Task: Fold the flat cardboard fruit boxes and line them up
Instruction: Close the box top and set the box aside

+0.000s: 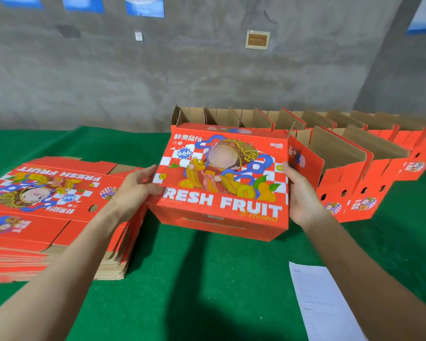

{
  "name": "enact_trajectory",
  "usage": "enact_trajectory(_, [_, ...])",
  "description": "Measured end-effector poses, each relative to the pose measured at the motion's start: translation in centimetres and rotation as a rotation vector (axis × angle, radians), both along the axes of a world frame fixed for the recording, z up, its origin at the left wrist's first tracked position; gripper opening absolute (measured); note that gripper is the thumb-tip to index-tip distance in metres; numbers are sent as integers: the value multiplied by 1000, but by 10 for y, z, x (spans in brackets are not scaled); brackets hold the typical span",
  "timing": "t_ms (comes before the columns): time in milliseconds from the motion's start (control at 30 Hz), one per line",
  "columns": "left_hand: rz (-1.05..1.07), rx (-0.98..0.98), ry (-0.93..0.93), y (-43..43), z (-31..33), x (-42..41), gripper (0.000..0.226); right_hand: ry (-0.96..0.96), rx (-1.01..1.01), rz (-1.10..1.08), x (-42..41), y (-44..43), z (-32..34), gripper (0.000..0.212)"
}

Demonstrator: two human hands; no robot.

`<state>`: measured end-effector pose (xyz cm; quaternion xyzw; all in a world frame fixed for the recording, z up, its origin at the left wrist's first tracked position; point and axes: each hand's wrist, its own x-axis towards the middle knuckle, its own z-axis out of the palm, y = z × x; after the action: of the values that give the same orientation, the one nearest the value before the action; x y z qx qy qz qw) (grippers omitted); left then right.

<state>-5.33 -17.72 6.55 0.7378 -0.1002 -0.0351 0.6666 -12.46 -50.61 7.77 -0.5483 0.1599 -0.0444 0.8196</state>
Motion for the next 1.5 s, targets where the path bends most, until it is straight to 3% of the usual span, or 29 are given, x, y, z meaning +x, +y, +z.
enact_trajectory(167, [17, 120, -71, -1, -16, -5, 54, -28, -274, -31, 1, -5, -4, 36])
enact_trajectory(267, [66, 197, -78, -3, -29, 1, 48, -41, -414, -27, -4, 0, -7, 46])
enact_trajectory(400, [70, 261, -91, -4, -44, 7, 72, 17, -634, 63, -11, 6, -5, 73])
enact_trajectory(567, [167, 543, -89, -17, -52, 13, 68, 124, -604, 102, -14, 9, -15, 65])
enact_trajectory(733, [-86, 51, 103, -52, -42, 6, 83, 22, -661, -50, -15, 30, -45, 54])
enact_trajectory(833, [-248, 36, 169, -83, -43, -3, 75, 5, -818, -6, -25, 57, -73, 60])
enact_trajectory(967, [-311, 92, 152, -99, -46, -13, 117, 26, -1030, 200, -34, 68, -97, 77])
enact_trajectory(1067, [-353, 173, 64, -92, -49, -16, 142, 38, -1145, 70, -32, 62, -102, 48])
enact_trajectory(1133, [-394, 354, 9, -91, -57, -22, 138, 17, -1140, -33, -25, 61, -100, 28])
enact_trajectory(1200, [-341, 501, -75, -95, -64, -28, 129, -17, -1212, -50, -19, 60, -103, 25])
enact_trajectory(1300, [-165, 490, -84, -105, -67, -32, 108, -67, -1321, -6, -22, 62, -116, 17])
enact_trajectory(1500, [-63, 628, -191, -114, -74, -35, 61, 0, -1486, 269, -24, 60, -150, 46])
